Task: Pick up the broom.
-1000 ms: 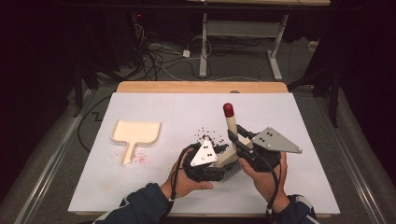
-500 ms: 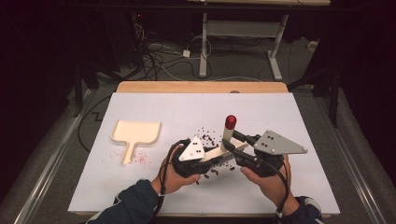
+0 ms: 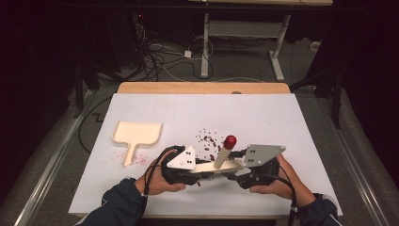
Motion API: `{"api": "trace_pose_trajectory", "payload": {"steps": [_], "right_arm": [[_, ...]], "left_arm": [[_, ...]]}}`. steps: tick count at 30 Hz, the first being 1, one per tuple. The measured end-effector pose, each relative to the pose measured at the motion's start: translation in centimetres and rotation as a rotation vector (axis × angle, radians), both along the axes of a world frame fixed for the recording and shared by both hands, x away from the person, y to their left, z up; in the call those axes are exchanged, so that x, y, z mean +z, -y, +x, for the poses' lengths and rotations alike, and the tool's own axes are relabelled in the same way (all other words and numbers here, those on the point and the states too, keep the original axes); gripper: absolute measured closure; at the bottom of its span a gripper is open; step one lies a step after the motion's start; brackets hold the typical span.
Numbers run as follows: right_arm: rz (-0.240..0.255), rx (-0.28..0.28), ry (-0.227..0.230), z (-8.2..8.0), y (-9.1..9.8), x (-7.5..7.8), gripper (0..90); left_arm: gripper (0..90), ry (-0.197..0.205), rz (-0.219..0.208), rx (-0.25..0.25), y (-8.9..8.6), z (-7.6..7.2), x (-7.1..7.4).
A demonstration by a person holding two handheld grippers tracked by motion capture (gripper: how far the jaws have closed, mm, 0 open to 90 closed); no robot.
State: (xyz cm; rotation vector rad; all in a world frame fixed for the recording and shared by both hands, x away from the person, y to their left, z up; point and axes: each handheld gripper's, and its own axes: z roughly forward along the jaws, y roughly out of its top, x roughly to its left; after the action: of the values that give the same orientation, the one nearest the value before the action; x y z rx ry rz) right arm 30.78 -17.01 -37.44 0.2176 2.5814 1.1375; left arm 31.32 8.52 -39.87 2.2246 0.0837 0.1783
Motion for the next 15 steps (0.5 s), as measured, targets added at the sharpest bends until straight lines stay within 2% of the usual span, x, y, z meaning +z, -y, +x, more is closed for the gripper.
{"api": "trace_pose_trajectory", "payload": {"steps": [2, 3, 4, 5, 6, 8, 11, 13, 15], "right_arm": [[-0.031, 0.031, -0.026, 0.3, -0.5, -1.0, 43.1], [-0.049, 0.071, -0.076, 0.4, -1.0, -2.0, 50.1], [-0.059, 0.100, -0.091, 0.4, -1.2, -2.4, 54.2], [-0.059, 0.100, -0.091, 0.4, -1.2, -2.4, 54.2], [-0.073, 0.125, -0.117, 0.4, -1.6, -3.0, 60.2], [-0.080, 0.142, -0.115, 0.4, -1.7, -3.3, 63.1], [-0.079, 0.139, -0.118, 0.4, -1.7, -3.2, 66.1], [-0.085, 0.118, -0.094, 0.4, -1.7, -3.1, 67.5], [-0.081, 0.110, -0.093, 0.5, -1.6, -3.0, 67.5]], "left_arm": [[65.5, -0.004, 0.016, -0.032, 0.1, -0.3, -0.2], [65.4, -0.009, 0.030, -0.050, 0.2, -0.4, -0.5], [65.4, -0.009, 0.030, -0.050, 0.2, -0.4, -0.5], [65.4, -0.011, 0.034, -0.058, 0.3, -0.5, -0.5], [65.3, -0.015, 0.040, -0.063, 0.3, -0.5, -0.6], [64.5, -0.014, 0.050, -0.068, 0.3, -0.4, -0.7], [60.5, 0.001, 0.038, -0.037, 0.1, -0.3, -0.7], [52.1, 0.031, 0.040, -0.002, 0.0, -0.3, -0.6], [43.7, 0.055, 0.031, 0.038, -0.6, -0.3, -0.4]]}}
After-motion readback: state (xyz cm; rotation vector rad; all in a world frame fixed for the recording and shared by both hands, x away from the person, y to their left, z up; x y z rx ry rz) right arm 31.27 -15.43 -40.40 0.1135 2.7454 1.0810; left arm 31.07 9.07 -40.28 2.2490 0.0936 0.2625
